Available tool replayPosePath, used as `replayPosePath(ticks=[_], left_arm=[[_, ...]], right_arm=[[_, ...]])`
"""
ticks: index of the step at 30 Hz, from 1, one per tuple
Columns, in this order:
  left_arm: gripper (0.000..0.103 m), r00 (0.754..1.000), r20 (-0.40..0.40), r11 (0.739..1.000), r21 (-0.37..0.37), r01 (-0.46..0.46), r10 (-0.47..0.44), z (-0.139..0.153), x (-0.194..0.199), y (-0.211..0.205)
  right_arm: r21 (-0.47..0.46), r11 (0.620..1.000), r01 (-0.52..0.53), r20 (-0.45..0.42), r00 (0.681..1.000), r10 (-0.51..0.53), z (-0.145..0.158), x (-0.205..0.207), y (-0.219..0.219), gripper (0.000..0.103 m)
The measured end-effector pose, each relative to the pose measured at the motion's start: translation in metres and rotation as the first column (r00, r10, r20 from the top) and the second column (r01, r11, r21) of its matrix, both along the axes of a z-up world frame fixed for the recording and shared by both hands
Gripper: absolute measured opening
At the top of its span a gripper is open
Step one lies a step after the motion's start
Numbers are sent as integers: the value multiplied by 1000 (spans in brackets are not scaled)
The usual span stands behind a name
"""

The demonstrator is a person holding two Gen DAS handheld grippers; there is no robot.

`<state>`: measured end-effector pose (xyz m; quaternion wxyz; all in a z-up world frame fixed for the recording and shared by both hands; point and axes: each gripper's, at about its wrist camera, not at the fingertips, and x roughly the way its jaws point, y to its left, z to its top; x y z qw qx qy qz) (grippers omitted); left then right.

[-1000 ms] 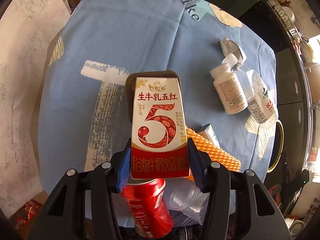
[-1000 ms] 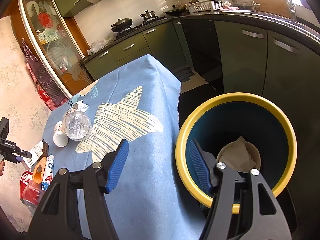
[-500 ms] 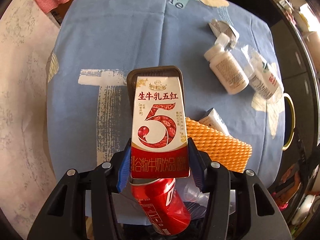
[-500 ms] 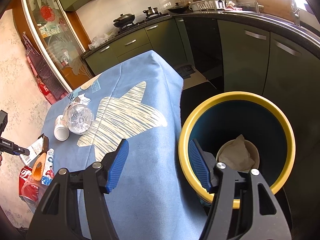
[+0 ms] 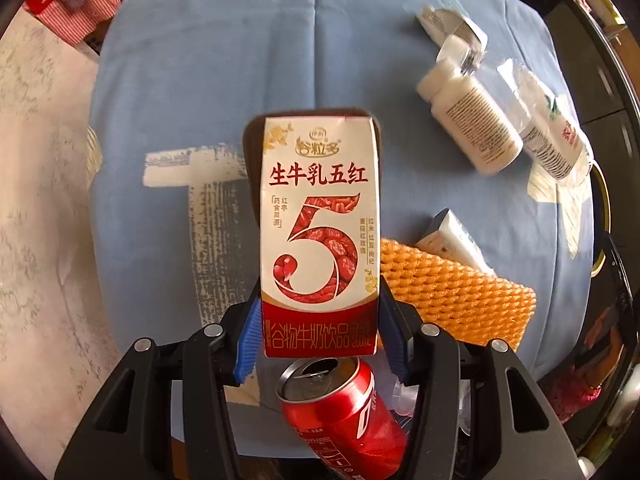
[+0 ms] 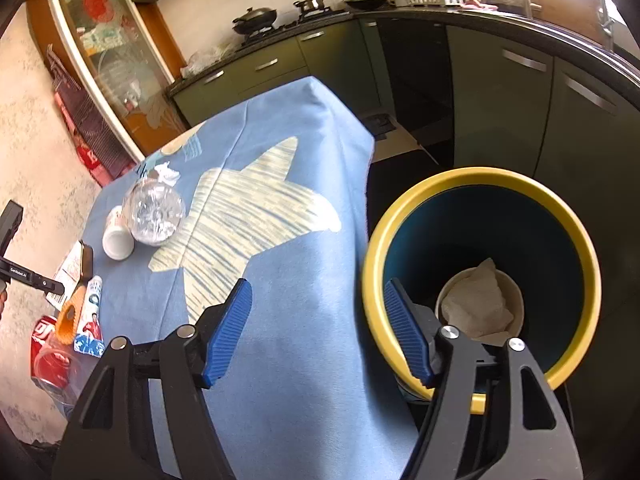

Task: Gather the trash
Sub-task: 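Carry the milk carton over the bin and release it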

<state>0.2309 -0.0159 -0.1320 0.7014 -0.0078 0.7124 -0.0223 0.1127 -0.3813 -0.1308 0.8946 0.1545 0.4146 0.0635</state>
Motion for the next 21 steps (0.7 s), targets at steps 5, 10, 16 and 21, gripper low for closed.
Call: replayPosePath(ticks=[5,10,16,21], left_arm=[[51,1000,1,1000,-14,0,0,-5,3,3],[51,998,56,999,-48,1,2,11,-2,11],[51,988,153,994,-105,4,12,52,-17,26],[51,970,237,987,-132,94,-60,96,-33,0]], right_arm=[[10,1000,-8,18,1000,8,3,-1,5,65],[8,1000,16,21,1000,-16,6,-7,-3,65],[19,999,47,-2,999,-47,-2,-15,-12,65],[24,995,98,-14,995,-97,-8,-28,-26,65]])
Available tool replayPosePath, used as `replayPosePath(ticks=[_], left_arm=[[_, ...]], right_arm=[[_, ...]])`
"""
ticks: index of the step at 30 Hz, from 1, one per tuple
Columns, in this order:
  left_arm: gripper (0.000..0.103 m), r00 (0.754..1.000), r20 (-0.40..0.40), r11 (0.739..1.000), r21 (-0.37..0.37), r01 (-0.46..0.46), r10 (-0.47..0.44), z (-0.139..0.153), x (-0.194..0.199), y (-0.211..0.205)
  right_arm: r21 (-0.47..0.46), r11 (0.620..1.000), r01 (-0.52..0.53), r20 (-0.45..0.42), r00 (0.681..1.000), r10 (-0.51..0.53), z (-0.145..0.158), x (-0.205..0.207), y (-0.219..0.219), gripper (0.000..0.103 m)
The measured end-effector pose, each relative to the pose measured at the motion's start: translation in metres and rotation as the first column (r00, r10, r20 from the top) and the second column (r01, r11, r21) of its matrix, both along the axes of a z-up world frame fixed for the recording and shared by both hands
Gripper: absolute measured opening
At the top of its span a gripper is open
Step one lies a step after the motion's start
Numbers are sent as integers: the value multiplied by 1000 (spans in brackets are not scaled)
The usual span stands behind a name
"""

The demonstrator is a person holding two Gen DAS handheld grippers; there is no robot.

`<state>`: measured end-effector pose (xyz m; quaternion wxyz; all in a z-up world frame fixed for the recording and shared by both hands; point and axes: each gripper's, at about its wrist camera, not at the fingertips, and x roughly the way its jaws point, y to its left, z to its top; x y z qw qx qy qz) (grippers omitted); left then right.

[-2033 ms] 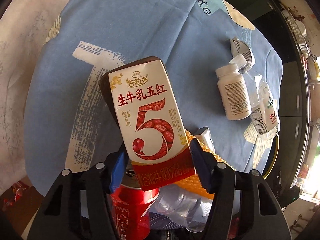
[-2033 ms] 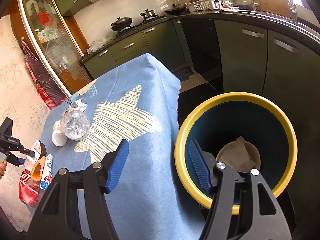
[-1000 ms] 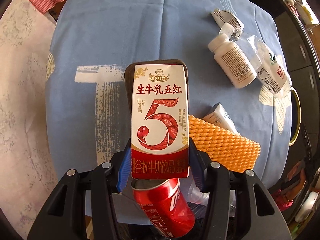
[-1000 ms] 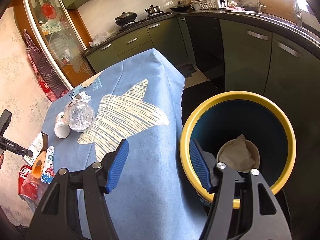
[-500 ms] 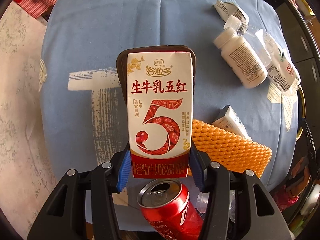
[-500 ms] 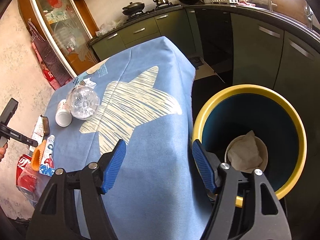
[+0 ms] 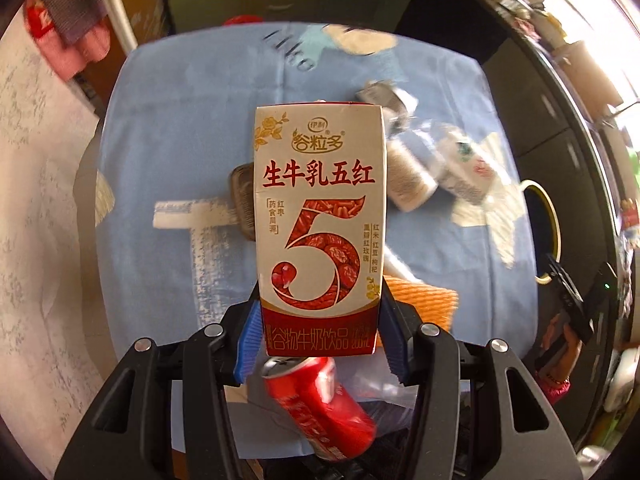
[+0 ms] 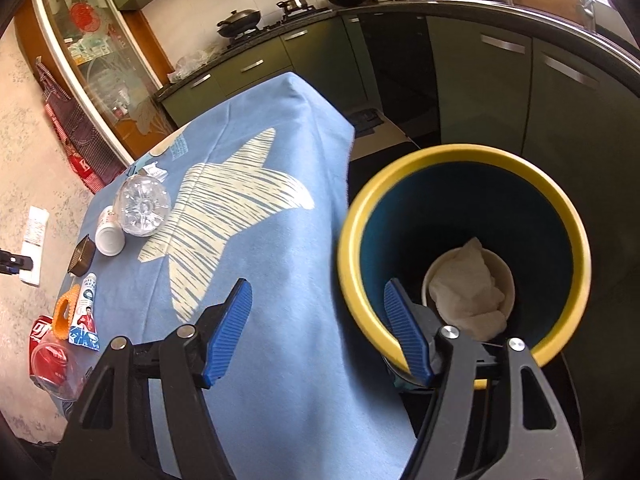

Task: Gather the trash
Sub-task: 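Carry the milk carton over the bin and release it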

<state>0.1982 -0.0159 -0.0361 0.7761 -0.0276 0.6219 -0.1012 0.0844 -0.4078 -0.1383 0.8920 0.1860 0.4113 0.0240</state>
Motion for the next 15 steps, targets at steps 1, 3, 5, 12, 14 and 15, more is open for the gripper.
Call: replayPosePath(ticks=[1,3,5,12,14,15], left_arm=[[51,1000,16,1000,-1,26,-26,8,-3,-10],[51,995,44,996,8,90,-90,21,-6,-35],[51,982,64,984,8,177,-177,31,-9,-72],[51,864,92,867,-7,498,-496,34,-12,-230],[51,819,83,820,-22,571,-568,28,-11,-275],[51,795,75,796,-28,605,-602,23,-10,-300]], right_arm=[[0,1000,14,0,1000,-14,0,-4,-4,65],[-3,999,49,4,999,-49,1,-14,-14,65],[-5,997,82,10,997,-82,2,-24,-25,65],[-13,972,236,25,972,-235,7,-73,-73,65],[-9,960,278,23,960,-278,6,-89,-87,65],[-7,955,298,20,954,-298,5,-97,-93,65]])
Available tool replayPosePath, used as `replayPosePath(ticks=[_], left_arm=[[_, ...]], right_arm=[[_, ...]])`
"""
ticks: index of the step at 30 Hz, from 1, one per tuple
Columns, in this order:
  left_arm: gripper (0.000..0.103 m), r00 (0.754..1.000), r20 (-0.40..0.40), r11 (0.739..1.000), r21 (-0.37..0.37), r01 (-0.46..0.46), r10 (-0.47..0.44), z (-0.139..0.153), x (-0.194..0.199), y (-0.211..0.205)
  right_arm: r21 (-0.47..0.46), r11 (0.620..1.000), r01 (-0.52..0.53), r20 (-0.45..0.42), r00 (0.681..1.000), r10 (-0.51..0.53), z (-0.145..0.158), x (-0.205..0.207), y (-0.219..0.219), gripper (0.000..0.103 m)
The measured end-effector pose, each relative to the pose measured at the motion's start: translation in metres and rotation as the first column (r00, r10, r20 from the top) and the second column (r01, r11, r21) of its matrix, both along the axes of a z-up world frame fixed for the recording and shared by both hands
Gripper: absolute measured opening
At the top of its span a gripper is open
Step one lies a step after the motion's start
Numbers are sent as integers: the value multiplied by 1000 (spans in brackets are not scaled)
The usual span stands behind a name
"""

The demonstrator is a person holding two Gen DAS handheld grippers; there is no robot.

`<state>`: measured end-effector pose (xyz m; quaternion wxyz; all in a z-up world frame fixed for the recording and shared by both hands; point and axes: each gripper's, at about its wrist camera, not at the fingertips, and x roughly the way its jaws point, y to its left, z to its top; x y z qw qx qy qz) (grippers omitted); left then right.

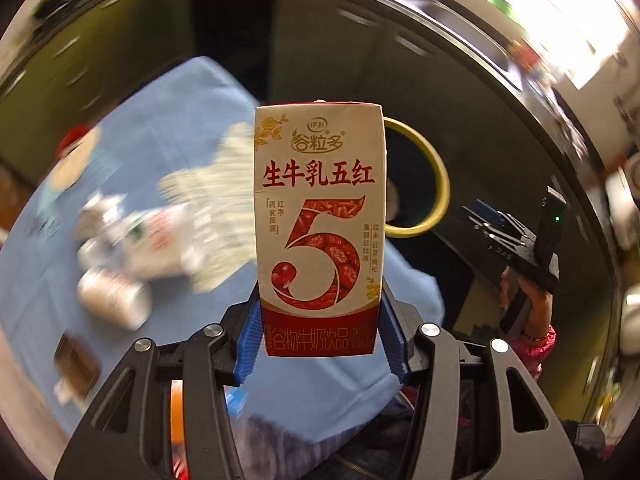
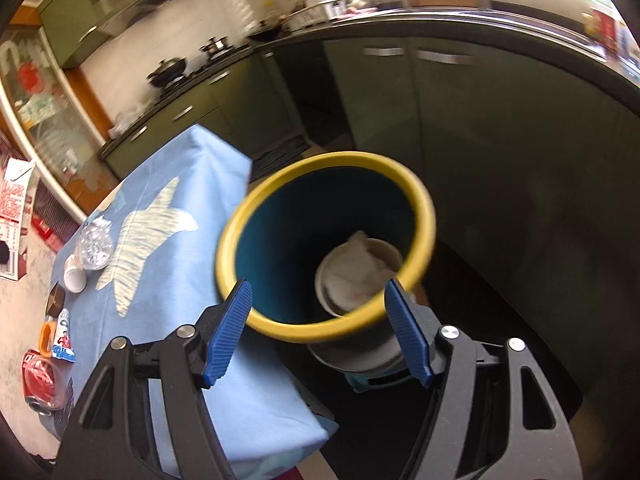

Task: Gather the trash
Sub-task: 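Carry the milk carton over the bin and release it, then move the right gripper to the Nongfu water bottle and grasp it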

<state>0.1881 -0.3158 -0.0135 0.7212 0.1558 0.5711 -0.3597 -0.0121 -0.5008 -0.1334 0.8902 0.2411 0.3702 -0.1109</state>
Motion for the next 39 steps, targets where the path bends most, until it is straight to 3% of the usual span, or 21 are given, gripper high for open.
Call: replayPosePath(ticks=[4,10,13,14,18,22,25,31,36,39], left_arm=[[51,993,-37,994,14,112,-111,-26,10,-87],[52,982,-91,985,35,169,-166,-79,30,-178],[54,982,-96,984,63,169,-162,-102,37,-196],[60,984,-94,985,64,159,-153,-104,39,-199],[67,986,-83,989,9,147,-146,-84,41,-187],[74,990,-15,987,-80,141,-143,-36,32,-140],[85,991,70,980,-151,127,-118,2,23,-90],[96,975,214,955,-296,3,63,58,11,44],[98,929,258,906,-396,-150,266,74,12,151],[98,877,297,873,-430,-229,377,66,9,212]], right_arm=[[16,998,68,-10,998,-68,-6,-25,-18,65],[34,992,123,-20,992,-123,-11,-45,-31,65],[38,991,126,-13,992,-126,-10,-47,-32,65],[39,991,125,-10,992,-124,-9,-47,-31,65],[43,993,111,-7,994,-111,-11,-46,-29,65],[52,994,91,-12,996,-90,-14,-39,-25,65],[54,997,60,-12,998,-60,-13,-28,-17,65],[22,998,-64,-4,998,64,0,5,19,65],[-38,971,-236,2,972,236,21,47,79,65],[-70,933,-353,-7,936,353,35,76,121,65]])
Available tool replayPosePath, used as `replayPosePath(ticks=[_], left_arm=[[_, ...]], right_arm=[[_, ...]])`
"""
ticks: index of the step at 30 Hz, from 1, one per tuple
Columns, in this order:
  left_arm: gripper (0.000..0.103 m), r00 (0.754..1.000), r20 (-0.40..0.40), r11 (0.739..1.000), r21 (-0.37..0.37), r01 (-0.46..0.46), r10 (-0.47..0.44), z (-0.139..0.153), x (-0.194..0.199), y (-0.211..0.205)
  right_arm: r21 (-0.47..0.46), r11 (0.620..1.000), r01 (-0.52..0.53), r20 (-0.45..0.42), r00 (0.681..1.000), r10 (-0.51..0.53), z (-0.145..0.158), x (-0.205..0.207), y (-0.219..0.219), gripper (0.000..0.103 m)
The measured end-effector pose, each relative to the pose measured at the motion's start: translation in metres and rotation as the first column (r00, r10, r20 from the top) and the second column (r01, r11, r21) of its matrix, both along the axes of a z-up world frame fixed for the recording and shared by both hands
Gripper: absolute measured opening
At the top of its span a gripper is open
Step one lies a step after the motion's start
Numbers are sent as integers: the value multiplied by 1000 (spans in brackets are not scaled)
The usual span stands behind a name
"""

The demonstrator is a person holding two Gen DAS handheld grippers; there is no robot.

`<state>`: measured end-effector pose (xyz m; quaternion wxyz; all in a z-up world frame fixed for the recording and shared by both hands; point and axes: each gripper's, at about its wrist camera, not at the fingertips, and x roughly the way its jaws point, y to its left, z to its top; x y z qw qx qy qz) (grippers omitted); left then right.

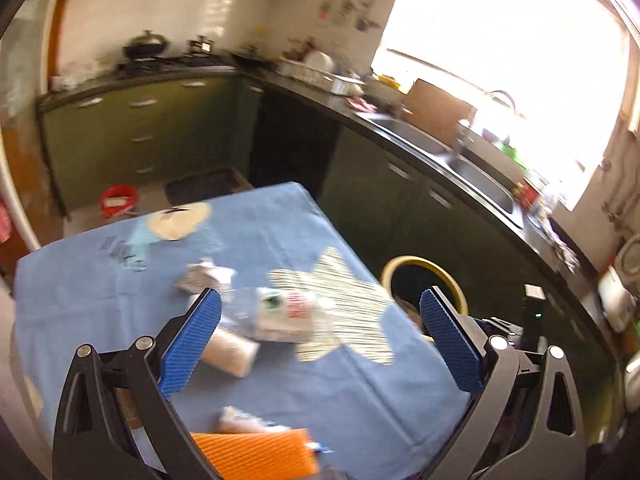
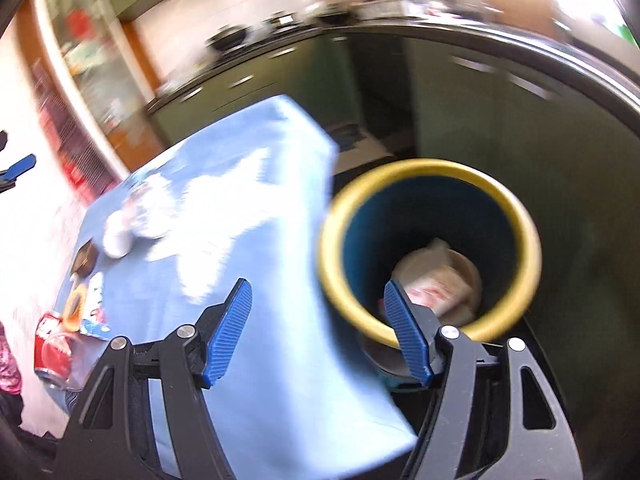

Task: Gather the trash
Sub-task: 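Move the right gripper to the Nongfu water bottle and grasp it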

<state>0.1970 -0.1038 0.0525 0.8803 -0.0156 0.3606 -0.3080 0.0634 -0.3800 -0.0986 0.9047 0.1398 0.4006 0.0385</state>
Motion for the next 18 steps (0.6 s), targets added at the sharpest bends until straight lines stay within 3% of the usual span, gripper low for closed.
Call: replayPosePath(ticks=[4,7,10,12,15,18], left_arm=[[98,991,50,993,5,-122,122,-27,3,65],[98,985,27,985,-31,-172,173,-52,11,102],[98,979,24,977,-66,-202,204,-77,23,132],[98,975,34,972,-87,-217,220,-92,30,145],[98,963,38,960,-98,-263,268,-113,39,153],[98,956,14,946,-148,-288,293,-130,45,163]], right_arm=[[-96,980,-177,6,984,178,24,39,57,65],[-207,922,-326,4,943,334,45,68,101,72],[-350,809,-472,-57,873,485,61,101,144,78],[-392,724,-567,-134,814,565,65,124,169,83],[-372,605,-704,-294,708,642,58,158,204,85],[-348,504,-791,-444,612,654,38,184,230,85]])
